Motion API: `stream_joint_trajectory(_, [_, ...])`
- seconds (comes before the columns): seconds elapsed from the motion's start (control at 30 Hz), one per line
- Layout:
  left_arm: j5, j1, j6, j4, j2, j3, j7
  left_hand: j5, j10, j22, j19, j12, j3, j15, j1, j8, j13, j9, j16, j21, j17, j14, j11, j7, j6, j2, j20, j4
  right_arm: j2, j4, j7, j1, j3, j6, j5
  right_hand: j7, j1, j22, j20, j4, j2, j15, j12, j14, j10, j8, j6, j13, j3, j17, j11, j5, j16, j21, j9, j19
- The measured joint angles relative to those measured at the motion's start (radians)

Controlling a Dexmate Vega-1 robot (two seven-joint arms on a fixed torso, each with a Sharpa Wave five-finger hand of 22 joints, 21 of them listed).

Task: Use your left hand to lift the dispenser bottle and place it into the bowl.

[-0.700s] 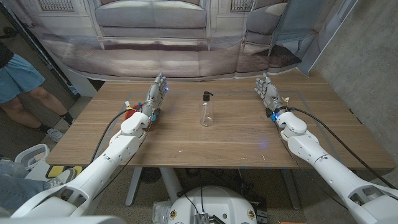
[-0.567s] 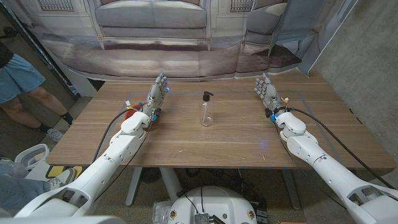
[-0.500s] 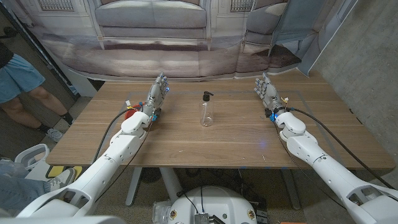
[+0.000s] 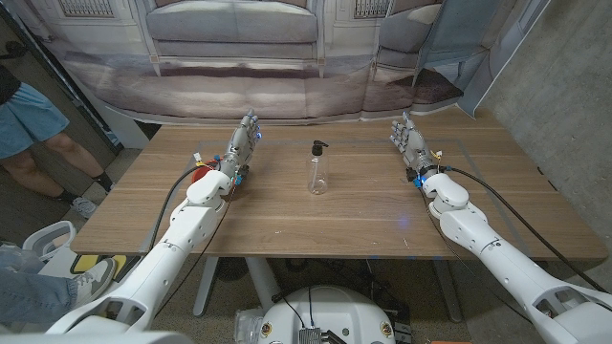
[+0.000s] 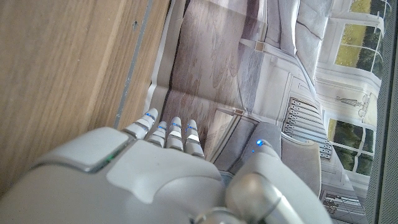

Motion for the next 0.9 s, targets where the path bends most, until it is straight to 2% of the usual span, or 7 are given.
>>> stream_joint_trajectory(0.4, [0.044,0.042,0.023,-0.054,-0.016,-0.038,-0.009,0.001,0.000,0.000,0.000,0.000,0.004,0.000,0.008,0.000,0.000,0.000,0.000,0.000,0.000,0.000,0.000,0.000,0.000,0.008,0.000,-0.004,-0.001,-0.002,0.002,-0.006,0.001,0.003,-0.001,-0.002,0.000,0.000,0.000,0.000,0.000,0.000,0.000,0.000,0.000,0.000,0.002,0.000,0.000,0.000,0.000,0.000,0.000,0.000,0.000,0.000])
stream_joint_trajectory(0.9, [0.068,0.065,0.030,-0.095,-0.005,-0.053,-0.031,0.006,0.006,0.000,0.000,0.000,0.004,0.000,0.021,0.000,0.000,0.000,0.000,0.000,0.000,0.000,-0.006,-0.005,0.006,0.013,0.000,-0.004,-0.005,-0.013,-0.007,-0.014,0.004,0.003,-0.006,-0.002,0.004,0.000,0.000,-0.004,0.004,0.000,0.000,0.000,0.000,0.000,0.001,0.000,0.004,0.000,0.000,0.000,0.000,0.000,0.000,0.000])
